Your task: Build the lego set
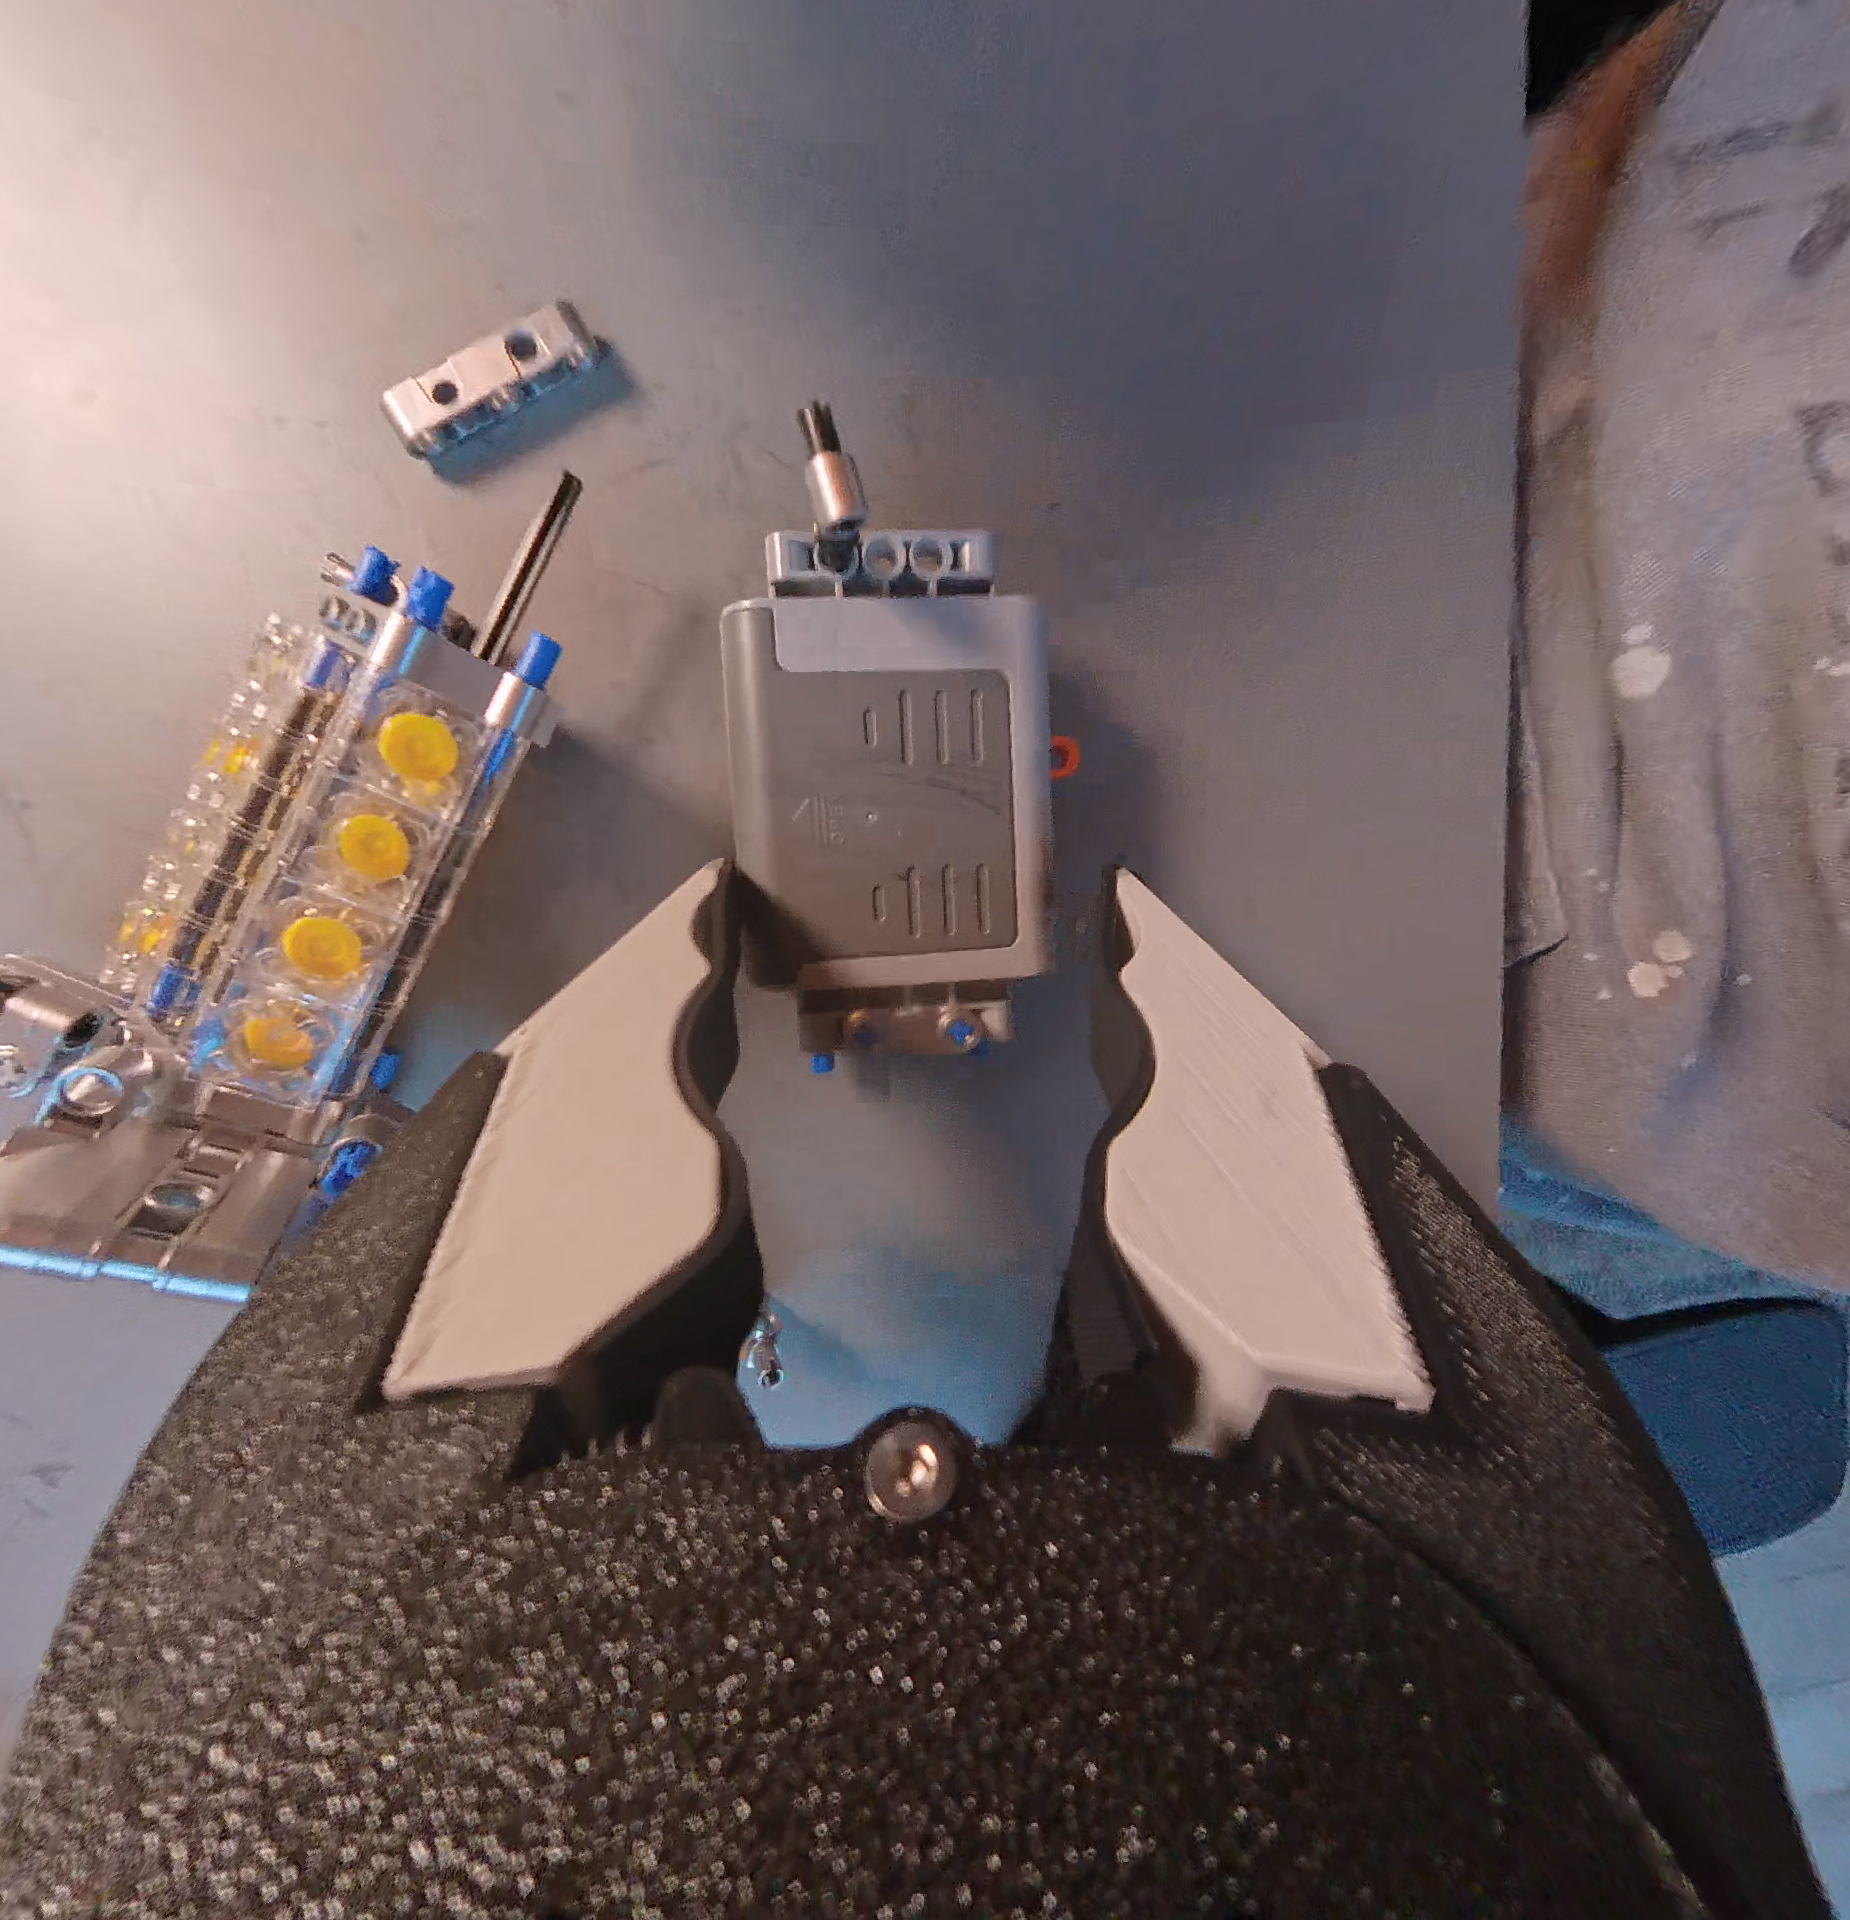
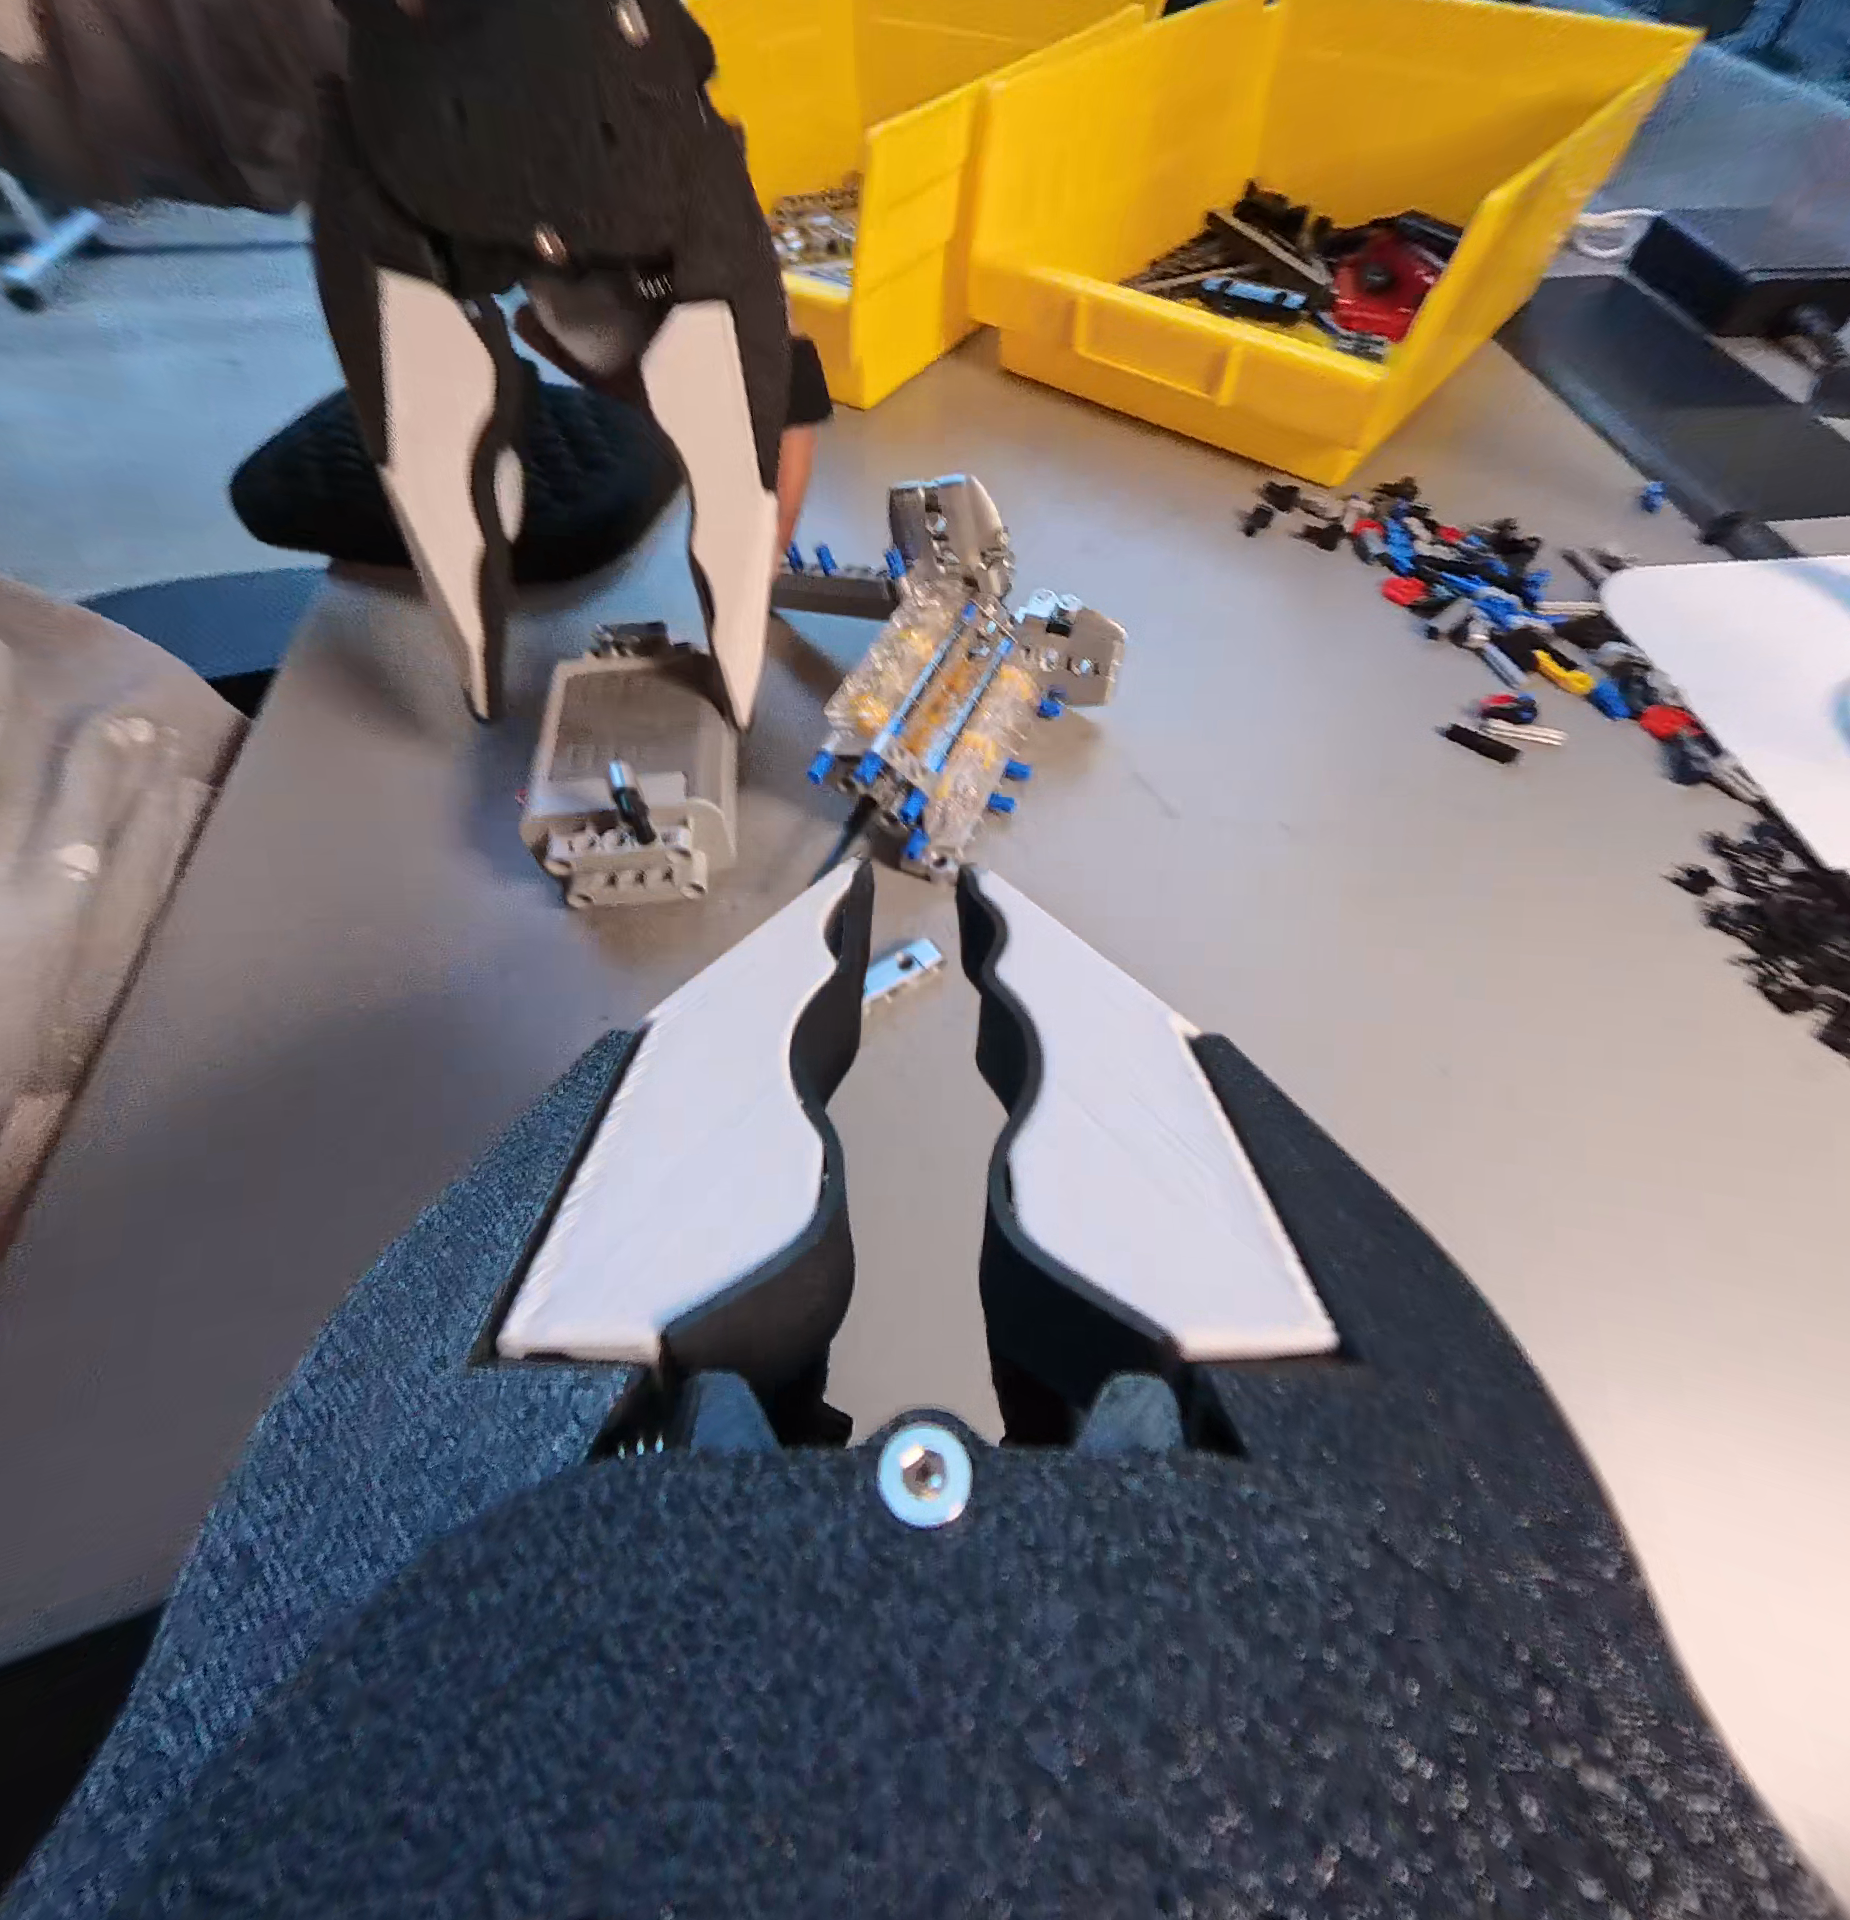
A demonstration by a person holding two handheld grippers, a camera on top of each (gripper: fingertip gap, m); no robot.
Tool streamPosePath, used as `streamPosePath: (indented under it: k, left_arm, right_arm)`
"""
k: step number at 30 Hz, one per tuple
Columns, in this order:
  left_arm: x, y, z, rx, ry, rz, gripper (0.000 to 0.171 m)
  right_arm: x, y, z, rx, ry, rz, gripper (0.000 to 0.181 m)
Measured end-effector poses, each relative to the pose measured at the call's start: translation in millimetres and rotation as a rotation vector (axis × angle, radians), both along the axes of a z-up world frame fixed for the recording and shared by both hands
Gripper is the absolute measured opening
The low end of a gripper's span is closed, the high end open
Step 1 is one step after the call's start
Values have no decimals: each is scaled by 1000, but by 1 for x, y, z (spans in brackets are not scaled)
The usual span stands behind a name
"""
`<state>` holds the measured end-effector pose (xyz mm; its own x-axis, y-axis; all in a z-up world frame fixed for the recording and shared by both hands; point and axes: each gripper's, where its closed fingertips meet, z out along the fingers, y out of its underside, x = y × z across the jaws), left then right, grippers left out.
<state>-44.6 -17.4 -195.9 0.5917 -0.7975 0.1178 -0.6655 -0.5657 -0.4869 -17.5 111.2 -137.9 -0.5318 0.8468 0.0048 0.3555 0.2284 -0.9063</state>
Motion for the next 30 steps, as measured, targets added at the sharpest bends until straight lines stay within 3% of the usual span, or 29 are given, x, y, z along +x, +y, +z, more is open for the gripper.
streamPosePath:
  k: [3,7,10,13,23,28,30]
  left_arm:
    - [12,15,18,92,-8,47,69]
    - [26,18,-6,70,84,7,76]
    - [26,24,-8,88,57,13,60]
    - [27,25,-7,104,22,16,59]
    - [23,36,-4,214,-37,125,59]
    - [19,43,-3,250,-36,183,59]
    - [17,41,0,272,-32,181,58]
  right_arm:
    - [13,10,-7,80,35,-25,15]
    - [21,5,-18,108,6,8,15]
    - [28,-1,-33,134,-58,38,15]
    - [31,-8,-47,163,-131,54,21]
    - [3,-19,-70,170,-294,-69,34]
    - [-3,-22,-74,202,-341,-106,9]
    - [-3,-22,-74,196,-348,-125,7]
